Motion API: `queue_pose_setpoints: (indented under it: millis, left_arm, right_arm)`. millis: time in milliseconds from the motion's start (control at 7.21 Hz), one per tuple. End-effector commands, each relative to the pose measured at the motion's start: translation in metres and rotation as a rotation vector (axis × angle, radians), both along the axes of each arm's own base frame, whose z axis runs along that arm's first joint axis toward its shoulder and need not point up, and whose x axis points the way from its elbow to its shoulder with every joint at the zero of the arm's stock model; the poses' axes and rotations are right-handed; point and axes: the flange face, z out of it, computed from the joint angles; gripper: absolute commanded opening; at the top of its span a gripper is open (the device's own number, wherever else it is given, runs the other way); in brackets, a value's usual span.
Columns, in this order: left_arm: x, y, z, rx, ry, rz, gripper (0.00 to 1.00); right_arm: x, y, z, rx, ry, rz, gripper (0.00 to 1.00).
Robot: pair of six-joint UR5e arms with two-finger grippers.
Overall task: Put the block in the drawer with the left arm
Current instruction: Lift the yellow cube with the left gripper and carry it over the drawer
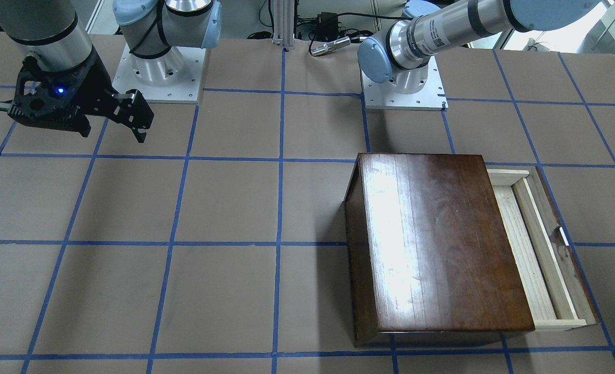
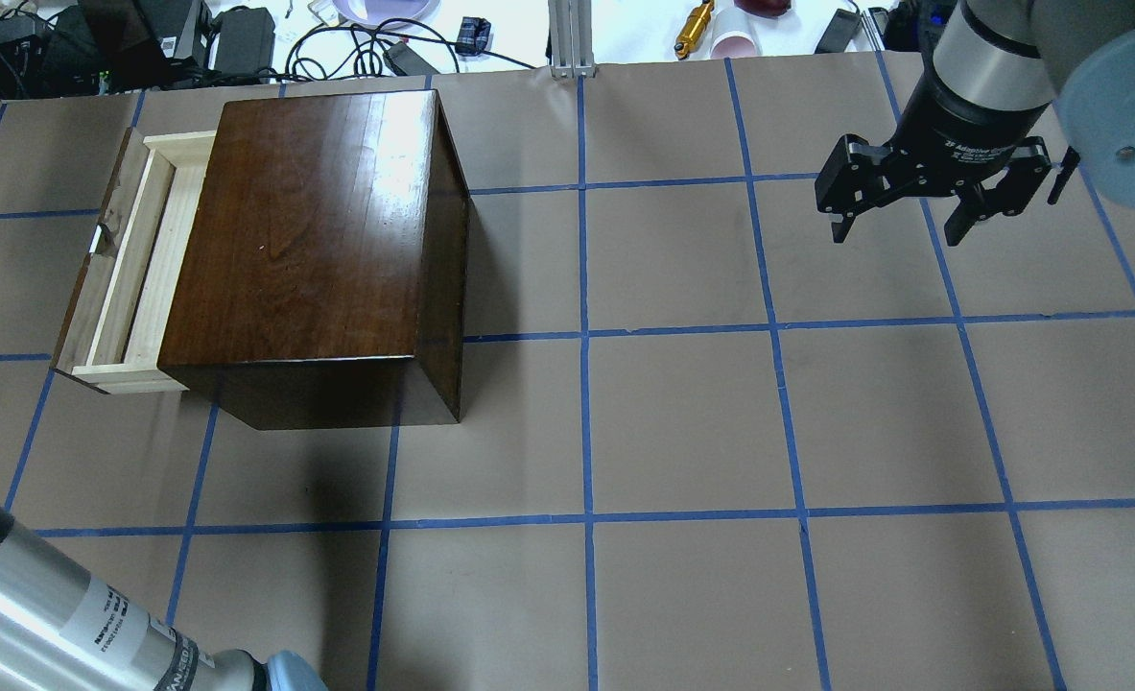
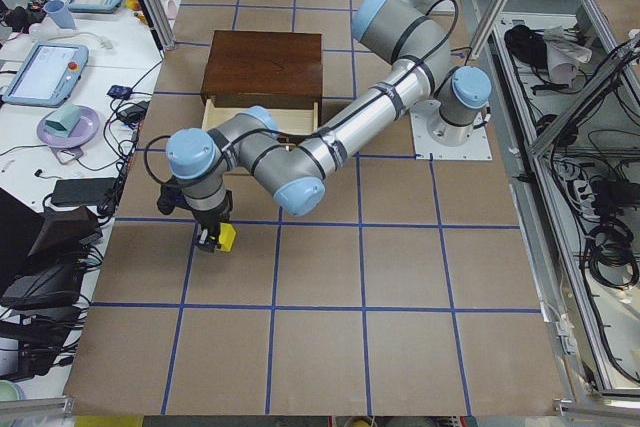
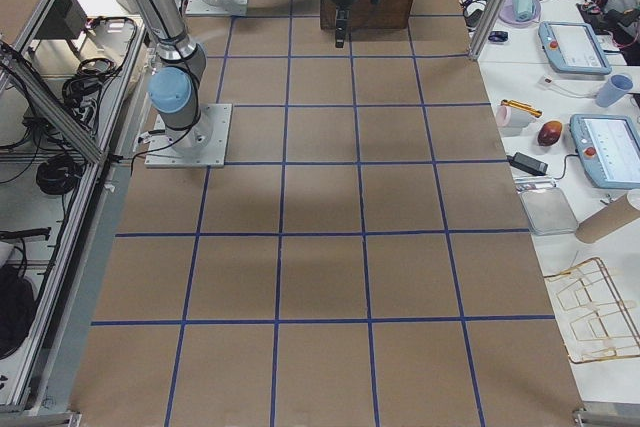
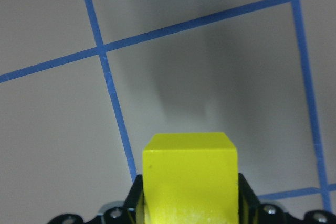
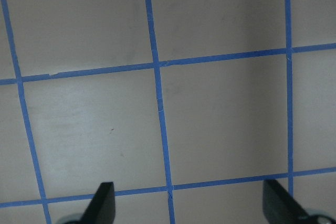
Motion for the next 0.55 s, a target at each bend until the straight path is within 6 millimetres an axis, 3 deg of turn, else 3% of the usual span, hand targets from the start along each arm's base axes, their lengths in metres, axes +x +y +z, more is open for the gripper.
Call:
queue_pose_setpoints:
  millis: [0, 277, 416]
  left_arm:
    - [-0.07, 0.011, 0.051, 0.003, 0.091, 0.095, 0.0]
    - [-0.148, 0.013, 0.073, 0.008, 0.113, 0.14, 0.0]
    - [-0.18, 0.015, 0.068, 0.024, 0.127, 0.108, 0.0]
  right_arm:
    - [-0.001, 0.0, 0.001, -0.001, -0.001, -0.002, 1.0]
    - [0.0, 0.0, 0.001, -0.001, 0.0, 0.0, 1.0]
    - [0.0, 0.0, 0.001, -0.001, -0.001, 0.0, 1.0]
